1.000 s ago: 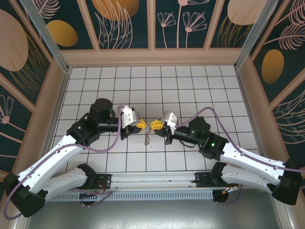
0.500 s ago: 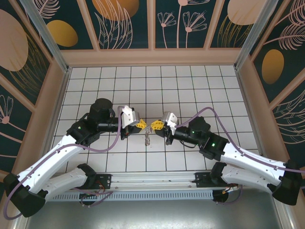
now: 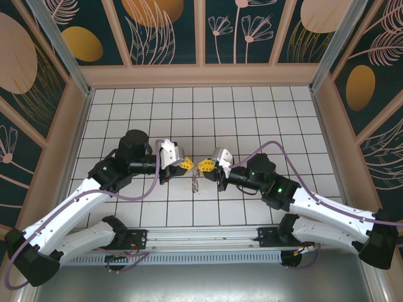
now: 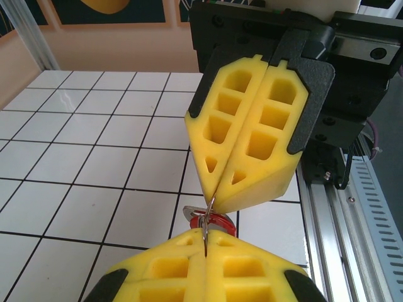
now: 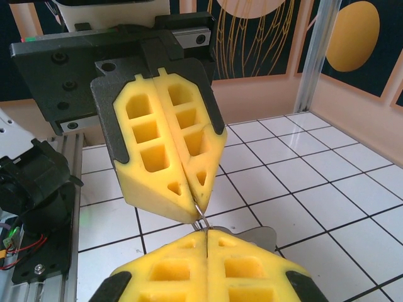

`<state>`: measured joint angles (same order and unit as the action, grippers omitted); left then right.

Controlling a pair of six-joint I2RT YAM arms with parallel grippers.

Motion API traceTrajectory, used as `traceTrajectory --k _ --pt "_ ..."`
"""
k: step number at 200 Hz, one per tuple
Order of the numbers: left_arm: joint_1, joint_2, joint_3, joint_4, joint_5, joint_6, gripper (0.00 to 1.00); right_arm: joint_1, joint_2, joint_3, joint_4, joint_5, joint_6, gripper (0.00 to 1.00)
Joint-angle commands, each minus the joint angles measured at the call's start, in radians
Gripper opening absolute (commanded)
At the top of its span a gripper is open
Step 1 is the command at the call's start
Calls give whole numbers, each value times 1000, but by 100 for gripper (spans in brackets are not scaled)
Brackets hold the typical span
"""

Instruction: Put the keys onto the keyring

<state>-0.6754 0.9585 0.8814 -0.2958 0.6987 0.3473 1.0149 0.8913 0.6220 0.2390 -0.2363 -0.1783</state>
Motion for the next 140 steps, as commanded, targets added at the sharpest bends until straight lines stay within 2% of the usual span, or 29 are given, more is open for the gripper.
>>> traceTrajectory --k 1,140 --pt "-3 -6 2 9 20 17 0 8 -2 7 49 -1 -7 0" --pt "-4 -6 1 11 21 17 0 7 -9 -1 57 26 -9 0"
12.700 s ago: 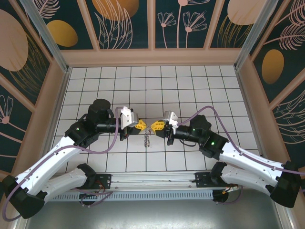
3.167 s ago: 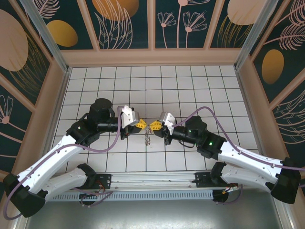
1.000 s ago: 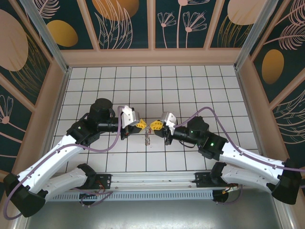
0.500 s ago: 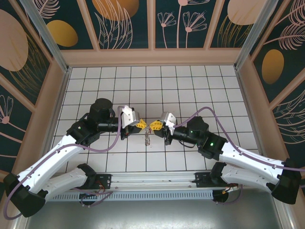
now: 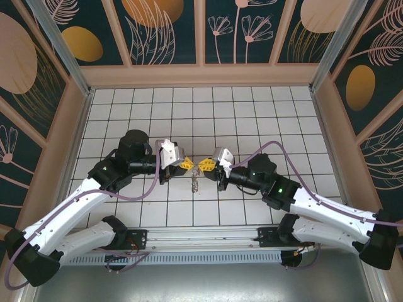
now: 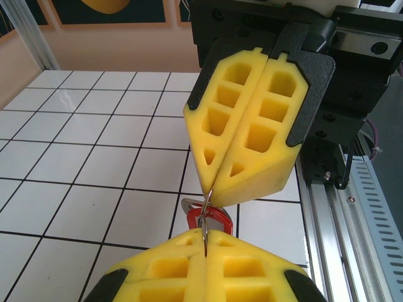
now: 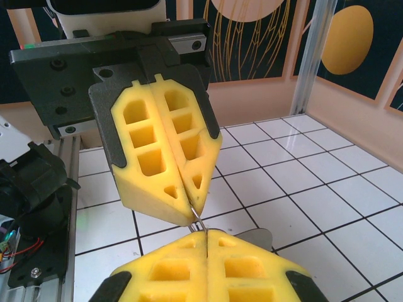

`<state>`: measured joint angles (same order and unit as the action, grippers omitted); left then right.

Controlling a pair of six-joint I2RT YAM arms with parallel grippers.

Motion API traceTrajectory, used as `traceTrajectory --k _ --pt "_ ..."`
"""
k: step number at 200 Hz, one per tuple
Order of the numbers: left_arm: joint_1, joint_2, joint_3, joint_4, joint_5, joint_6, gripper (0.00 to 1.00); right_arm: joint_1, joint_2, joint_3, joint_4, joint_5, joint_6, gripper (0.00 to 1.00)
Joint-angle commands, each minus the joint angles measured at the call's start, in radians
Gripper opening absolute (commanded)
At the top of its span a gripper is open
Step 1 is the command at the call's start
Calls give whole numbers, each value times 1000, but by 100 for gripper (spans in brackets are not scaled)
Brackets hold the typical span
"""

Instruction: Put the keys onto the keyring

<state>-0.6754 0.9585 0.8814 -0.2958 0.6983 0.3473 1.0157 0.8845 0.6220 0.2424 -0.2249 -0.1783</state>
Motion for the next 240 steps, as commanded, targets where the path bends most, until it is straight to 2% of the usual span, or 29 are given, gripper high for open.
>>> traceTrajectory --k 1,240 --pt "-4 -5 2 11 21 17 0 6 -2 -1 54 15 -9 0" --pt "-3 -6 1 14 24 18 0 4 49 -16 104 -33 18 0"
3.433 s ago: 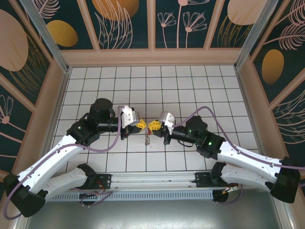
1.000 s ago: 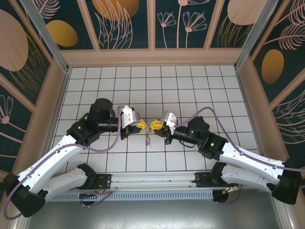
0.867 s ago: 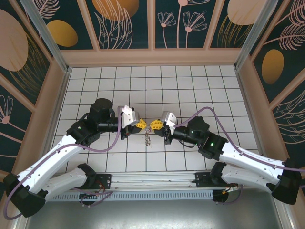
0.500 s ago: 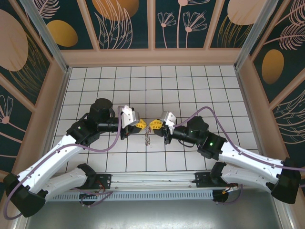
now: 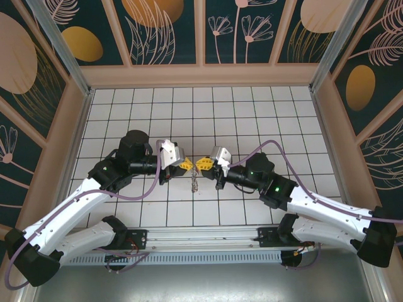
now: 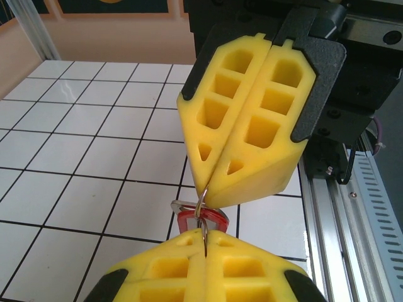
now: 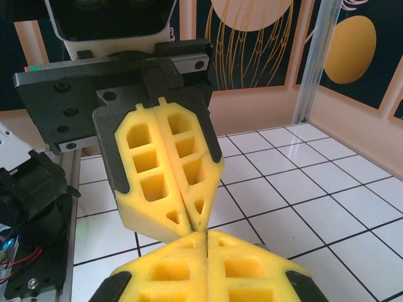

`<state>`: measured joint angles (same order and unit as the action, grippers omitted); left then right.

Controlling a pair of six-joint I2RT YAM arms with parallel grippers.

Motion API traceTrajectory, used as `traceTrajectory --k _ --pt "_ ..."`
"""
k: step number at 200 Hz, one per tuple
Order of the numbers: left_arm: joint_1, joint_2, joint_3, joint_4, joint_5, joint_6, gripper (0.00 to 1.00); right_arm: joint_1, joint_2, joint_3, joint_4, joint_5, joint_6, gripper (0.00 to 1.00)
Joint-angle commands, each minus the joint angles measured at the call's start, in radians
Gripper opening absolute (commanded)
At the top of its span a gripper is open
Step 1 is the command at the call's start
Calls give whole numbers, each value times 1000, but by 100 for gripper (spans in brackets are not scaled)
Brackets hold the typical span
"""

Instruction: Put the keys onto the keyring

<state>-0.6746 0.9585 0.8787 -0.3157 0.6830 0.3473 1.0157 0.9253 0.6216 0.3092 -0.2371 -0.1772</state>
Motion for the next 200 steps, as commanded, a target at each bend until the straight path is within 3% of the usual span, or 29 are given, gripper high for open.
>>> traceTrajectory --k 1,200 --pt "-4 -6 3 33 39 18 0 4 9 -15 37 -21 17 0" --pt "-4 -30 -5 51 12 17 0 4 18 -26 2 -8 36 0"
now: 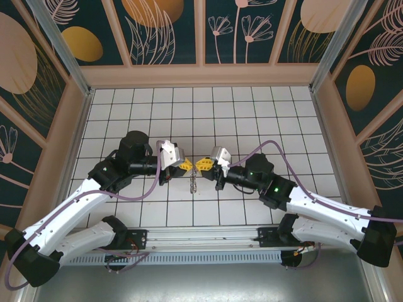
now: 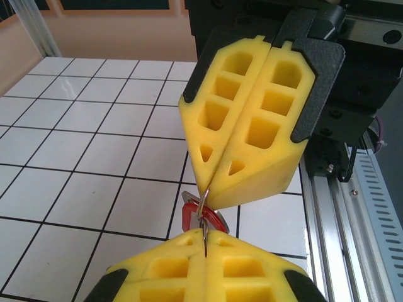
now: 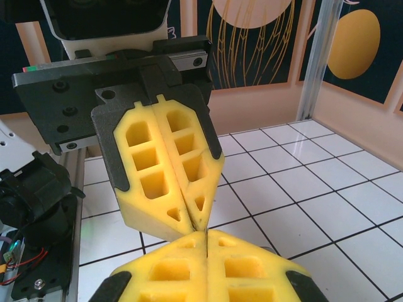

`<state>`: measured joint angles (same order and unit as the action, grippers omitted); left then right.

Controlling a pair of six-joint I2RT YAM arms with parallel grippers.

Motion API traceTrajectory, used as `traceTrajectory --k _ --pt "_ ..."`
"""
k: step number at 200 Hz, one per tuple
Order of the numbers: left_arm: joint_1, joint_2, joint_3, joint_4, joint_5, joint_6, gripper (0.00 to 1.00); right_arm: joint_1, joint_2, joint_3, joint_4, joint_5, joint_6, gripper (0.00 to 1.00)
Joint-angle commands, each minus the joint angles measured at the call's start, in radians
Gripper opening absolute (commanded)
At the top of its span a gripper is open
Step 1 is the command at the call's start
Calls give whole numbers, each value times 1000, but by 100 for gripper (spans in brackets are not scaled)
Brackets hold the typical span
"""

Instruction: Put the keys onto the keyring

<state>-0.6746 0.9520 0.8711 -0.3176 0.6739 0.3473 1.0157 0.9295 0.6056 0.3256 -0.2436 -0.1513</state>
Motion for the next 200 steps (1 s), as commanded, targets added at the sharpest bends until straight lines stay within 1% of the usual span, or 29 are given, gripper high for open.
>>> traceTrajectory --k 1,100,200 --pt "-4 -23 2 53 21 17 0 4 14 -10 -14 -2 10 0" --pt "-5 -26 3 55 23 15 0 -3 37 -7 -19 -5 18 0" --pt "-4 -39 -1 66 5 15 0 -17 46 -6 -30 -47 27 0"
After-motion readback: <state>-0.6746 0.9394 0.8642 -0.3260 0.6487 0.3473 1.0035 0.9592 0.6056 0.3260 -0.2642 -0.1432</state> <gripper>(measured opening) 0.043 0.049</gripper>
